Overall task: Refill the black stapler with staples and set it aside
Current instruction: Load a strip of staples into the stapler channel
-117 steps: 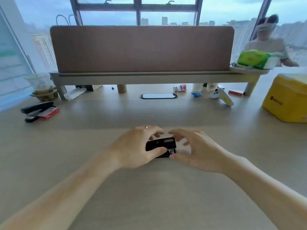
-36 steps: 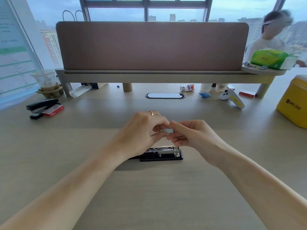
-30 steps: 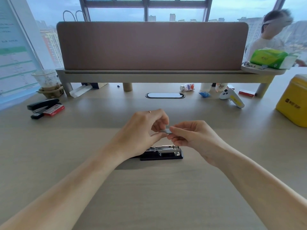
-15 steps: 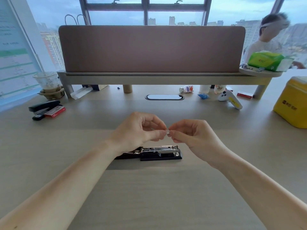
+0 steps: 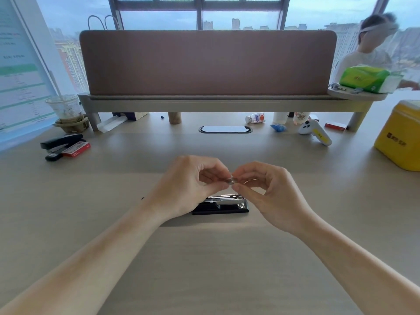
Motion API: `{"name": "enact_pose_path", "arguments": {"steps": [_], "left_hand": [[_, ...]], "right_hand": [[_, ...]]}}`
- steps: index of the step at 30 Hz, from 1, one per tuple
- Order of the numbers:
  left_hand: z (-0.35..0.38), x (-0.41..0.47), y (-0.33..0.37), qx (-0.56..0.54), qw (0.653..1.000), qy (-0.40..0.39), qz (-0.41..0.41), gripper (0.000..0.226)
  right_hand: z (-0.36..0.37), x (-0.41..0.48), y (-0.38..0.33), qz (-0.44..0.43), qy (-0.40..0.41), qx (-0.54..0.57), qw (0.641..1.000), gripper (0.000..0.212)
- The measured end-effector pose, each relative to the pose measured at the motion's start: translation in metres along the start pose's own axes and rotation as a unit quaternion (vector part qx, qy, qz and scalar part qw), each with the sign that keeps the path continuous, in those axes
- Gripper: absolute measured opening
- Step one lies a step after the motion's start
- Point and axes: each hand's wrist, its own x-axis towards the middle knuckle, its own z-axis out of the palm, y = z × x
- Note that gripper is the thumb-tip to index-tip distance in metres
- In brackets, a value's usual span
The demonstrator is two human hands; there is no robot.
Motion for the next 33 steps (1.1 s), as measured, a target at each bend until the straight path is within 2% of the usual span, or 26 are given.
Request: {"name": "enact_pose_path", "arguments": {"steps": [3,7,14,33], "left_hand": [[-0.002,-0.004,-0.003,0.055,0.998,0.001,0.018,0.01],[-0.002,-0.009,-0.01,0.102,0.995,-0.018,0.01,0.01],[0.0,-0.009,-0.014,0.097,0.995,-0.024,-0.016,0.01],[0.006,-0.008,-0.014,0.087,0.996,-0.026,-0.021,0.01]], "right_hand": [[0.0,-0.008,0.007,0.008,-0.004,-0.049,0.999,0.029],[0.003,-0.018,0.021,0.05,-0.003,-0.074,0.996,0.03],[0.005,-0.02,0.028,0.07,-0.004,-0.073,0.995,0.026],[0.005,-0.019,0.032,0.07,-0.007,-0.064,0.995,0.024]]}}
